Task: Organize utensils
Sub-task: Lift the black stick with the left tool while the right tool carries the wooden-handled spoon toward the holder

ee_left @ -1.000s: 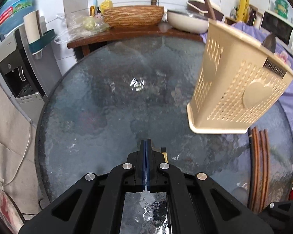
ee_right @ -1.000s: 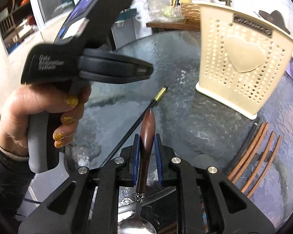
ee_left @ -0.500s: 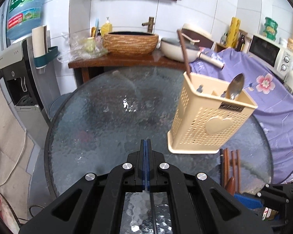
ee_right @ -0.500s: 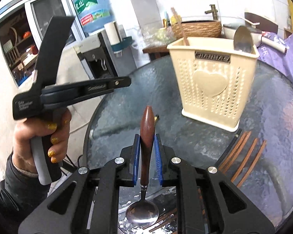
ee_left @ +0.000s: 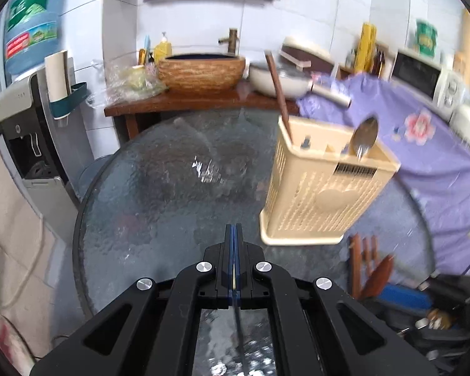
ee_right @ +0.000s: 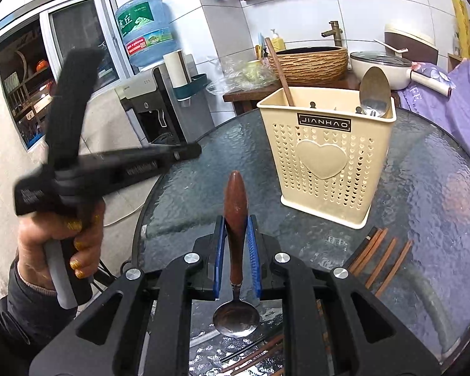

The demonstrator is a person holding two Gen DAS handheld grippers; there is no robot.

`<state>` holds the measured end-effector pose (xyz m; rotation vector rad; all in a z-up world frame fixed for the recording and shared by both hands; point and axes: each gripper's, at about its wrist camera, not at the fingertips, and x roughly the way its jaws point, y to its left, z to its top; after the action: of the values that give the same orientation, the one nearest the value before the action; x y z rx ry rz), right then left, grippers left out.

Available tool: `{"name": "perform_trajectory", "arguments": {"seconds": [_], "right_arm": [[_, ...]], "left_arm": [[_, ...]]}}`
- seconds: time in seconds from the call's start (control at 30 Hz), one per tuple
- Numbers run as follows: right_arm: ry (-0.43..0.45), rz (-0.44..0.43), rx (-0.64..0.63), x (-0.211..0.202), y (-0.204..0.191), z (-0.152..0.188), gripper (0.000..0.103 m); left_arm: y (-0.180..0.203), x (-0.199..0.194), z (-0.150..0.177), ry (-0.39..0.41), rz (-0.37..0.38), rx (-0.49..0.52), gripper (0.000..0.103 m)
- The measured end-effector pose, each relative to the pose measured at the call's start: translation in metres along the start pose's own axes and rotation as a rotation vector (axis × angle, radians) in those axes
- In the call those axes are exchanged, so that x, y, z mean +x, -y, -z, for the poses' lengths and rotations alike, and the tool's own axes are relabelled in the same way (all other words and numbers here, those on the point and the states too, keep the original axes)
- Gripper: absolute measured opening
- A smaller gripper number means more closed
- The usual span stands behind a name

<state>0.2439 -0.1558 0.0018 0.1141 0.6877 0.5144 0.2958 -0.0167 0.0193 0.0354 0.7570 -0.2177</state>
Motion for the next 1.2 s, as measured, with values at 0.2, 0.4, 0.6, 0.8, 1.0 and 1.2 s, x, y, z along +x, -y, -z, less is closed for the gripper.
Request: {"name": "perform_trajectory", "arguments": {"seconds": [0.2,0.4,0.6,0.8,1.0,1.2], "right_arm": [[0.004,0.006,0.005,-0.005,-0.003,0.002,0.015],[0.02,0.02,0.019,-0.014,0.001,0.002,0.015],[0.044,0.035,0.043,-0.024,0.007,-0.001,0.015],[0.056,0.044,0.043,-0.027,0.006,-0.005,0.015],[0.069,0.05,0.045,-0.032,0.006,-0.007,0.015],[0.079,0.069,0.033,-0.035,0.004,-0.008,0.015]], "left_arm": [[0.0,0.047,0.027,-0.142,-0.037,0.019,0.004],[-0.004,0.079,0.046,-0.215,-0.049,0.015,0.025],[0.001,0.084,0.052,-0.209,-0.064,0.047,0.041],[0.005,0.091,0.048,-0.203,-0.081,0.042,0.036],[0.016,0.092,0.047,-0.206,-0.09,0.063,0.007],[0.01,0.092,0.045,-0.207,-0.074,0.019,0.006]]}}
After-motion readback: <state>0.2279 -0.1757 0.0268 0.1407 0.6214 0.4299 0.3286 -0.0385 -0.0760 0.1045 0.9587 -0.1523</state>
